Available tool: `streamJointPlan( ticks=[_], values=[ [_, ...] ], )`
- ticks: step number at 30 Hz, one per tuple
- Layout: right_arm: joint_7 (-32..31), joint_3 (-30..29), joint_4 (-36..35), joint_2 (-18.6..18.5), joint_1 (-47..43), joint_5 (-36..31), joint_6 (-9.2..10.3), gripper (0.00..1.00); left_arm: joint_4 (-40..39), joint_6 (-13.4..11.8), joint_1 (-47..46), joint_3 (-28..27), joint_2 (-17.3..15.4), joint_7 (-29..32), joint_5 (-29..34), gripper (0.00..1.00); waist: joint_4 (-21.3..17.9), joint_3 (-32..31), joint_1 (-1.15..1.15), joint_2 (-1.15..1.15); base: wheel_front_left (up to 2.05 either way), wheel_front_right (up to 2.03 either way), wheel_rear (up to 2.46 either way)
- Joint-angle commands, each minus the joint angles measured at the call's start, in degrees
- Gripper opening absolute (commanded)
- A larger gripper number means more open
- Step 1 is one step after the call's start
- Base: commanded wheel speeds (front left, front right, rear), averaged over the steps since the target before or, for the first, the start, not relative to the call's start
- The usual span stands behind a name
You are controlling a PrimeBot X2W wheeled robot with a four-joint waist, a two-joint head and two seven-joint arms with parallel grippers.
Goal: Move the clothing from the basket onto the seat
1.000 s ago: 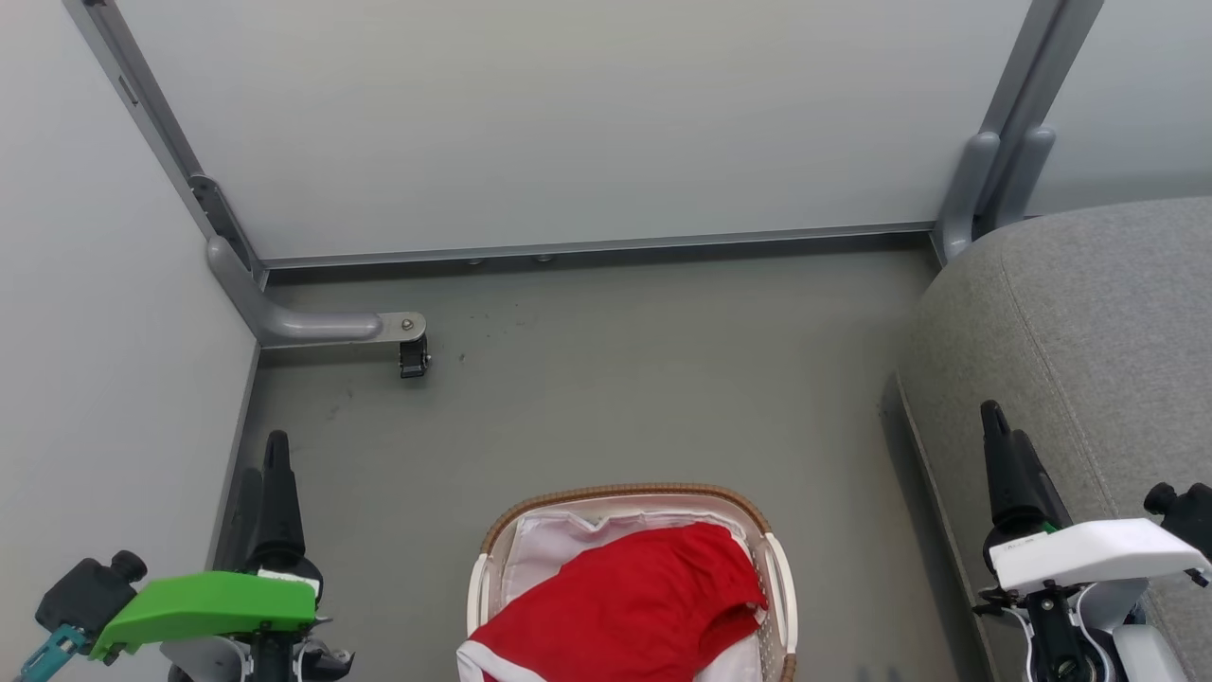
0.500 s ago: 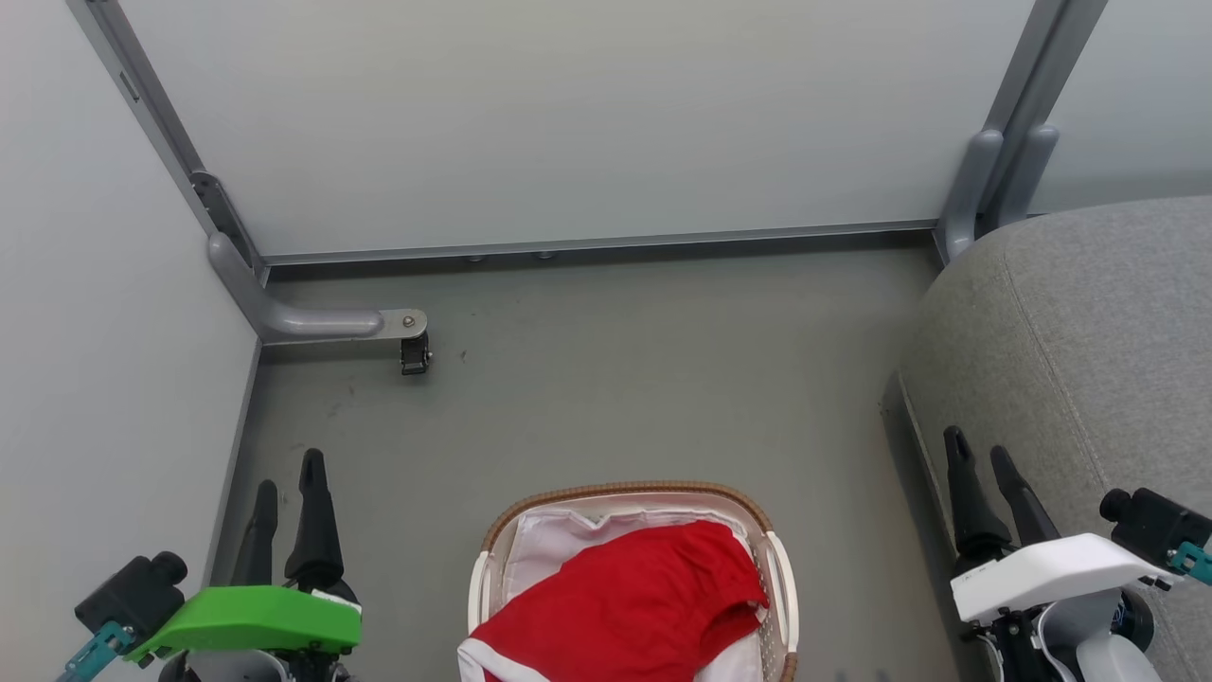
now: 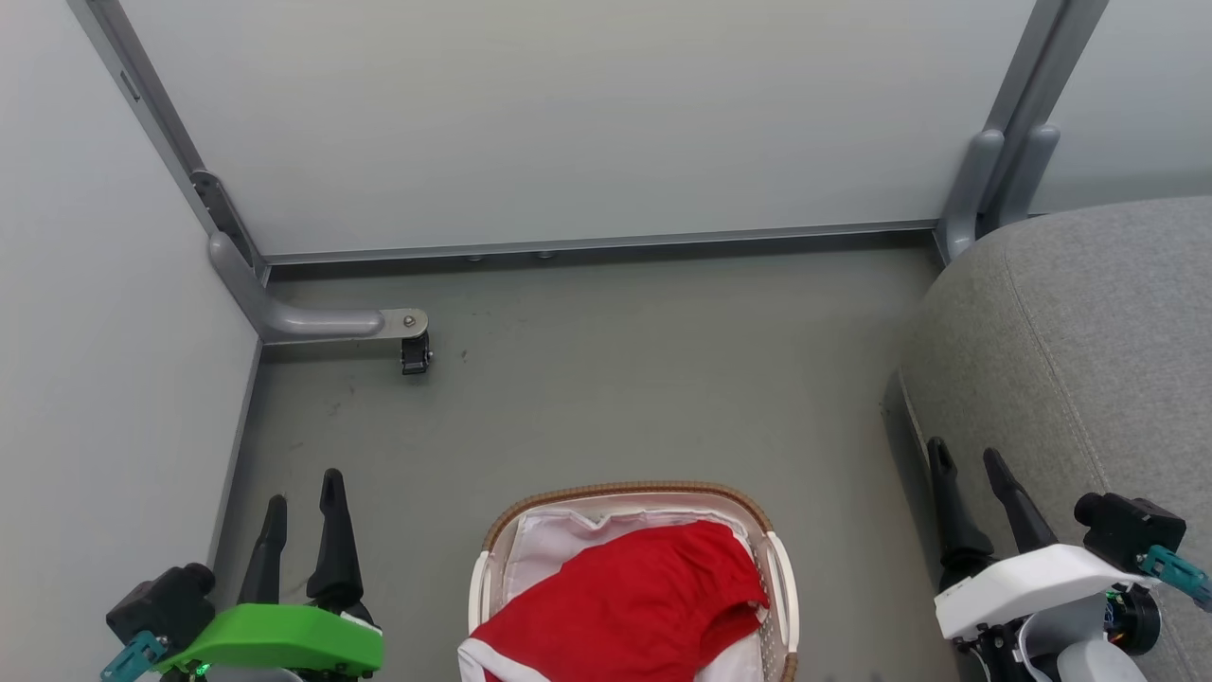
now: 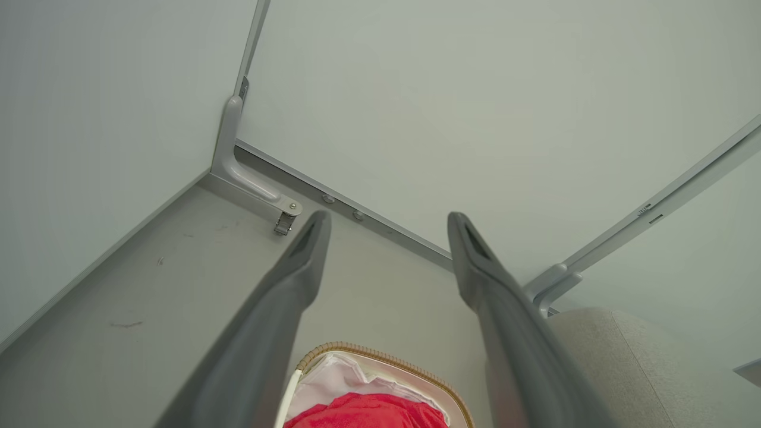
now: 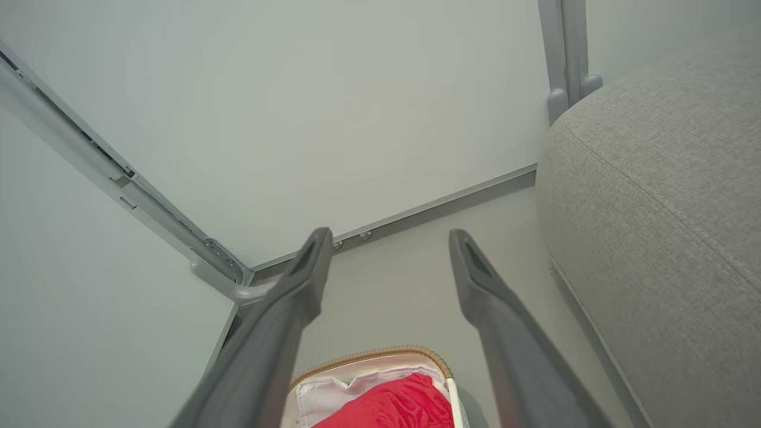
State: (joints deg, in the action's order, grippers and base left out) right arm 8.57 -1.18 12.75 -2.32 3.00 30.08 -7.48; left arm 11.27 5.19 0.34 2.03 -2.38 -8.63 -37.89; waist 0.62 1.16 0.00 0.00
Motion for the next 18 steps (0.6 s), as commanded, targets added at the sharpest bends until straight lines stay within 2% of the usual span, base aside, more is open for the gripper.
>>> streamJointPlan(
  ticks=[1, 18],
  values=[
    [0.64, 0.17, -0.23, -0.41, -0.19, -1.71, -0.03, 1.00, -0.20, -0.15, 0.39, 0.24, -0.44, -0.56, 1.90, 1.00, 0.02, -0.04, 0.00, 0.00, 0.00, 0.00, 0.00],
    [2.88, 1.54, 0.20, -0.51, -1.06, -10.75, -0.03, 1.00, 1.91, -0.57, 1.61, 1.48, -0.54, -2.79, 8.94, 1.00, 0.17, -0.22, 0.00, 0.00, 0.00, 0.00, 0.00]
  ],
)
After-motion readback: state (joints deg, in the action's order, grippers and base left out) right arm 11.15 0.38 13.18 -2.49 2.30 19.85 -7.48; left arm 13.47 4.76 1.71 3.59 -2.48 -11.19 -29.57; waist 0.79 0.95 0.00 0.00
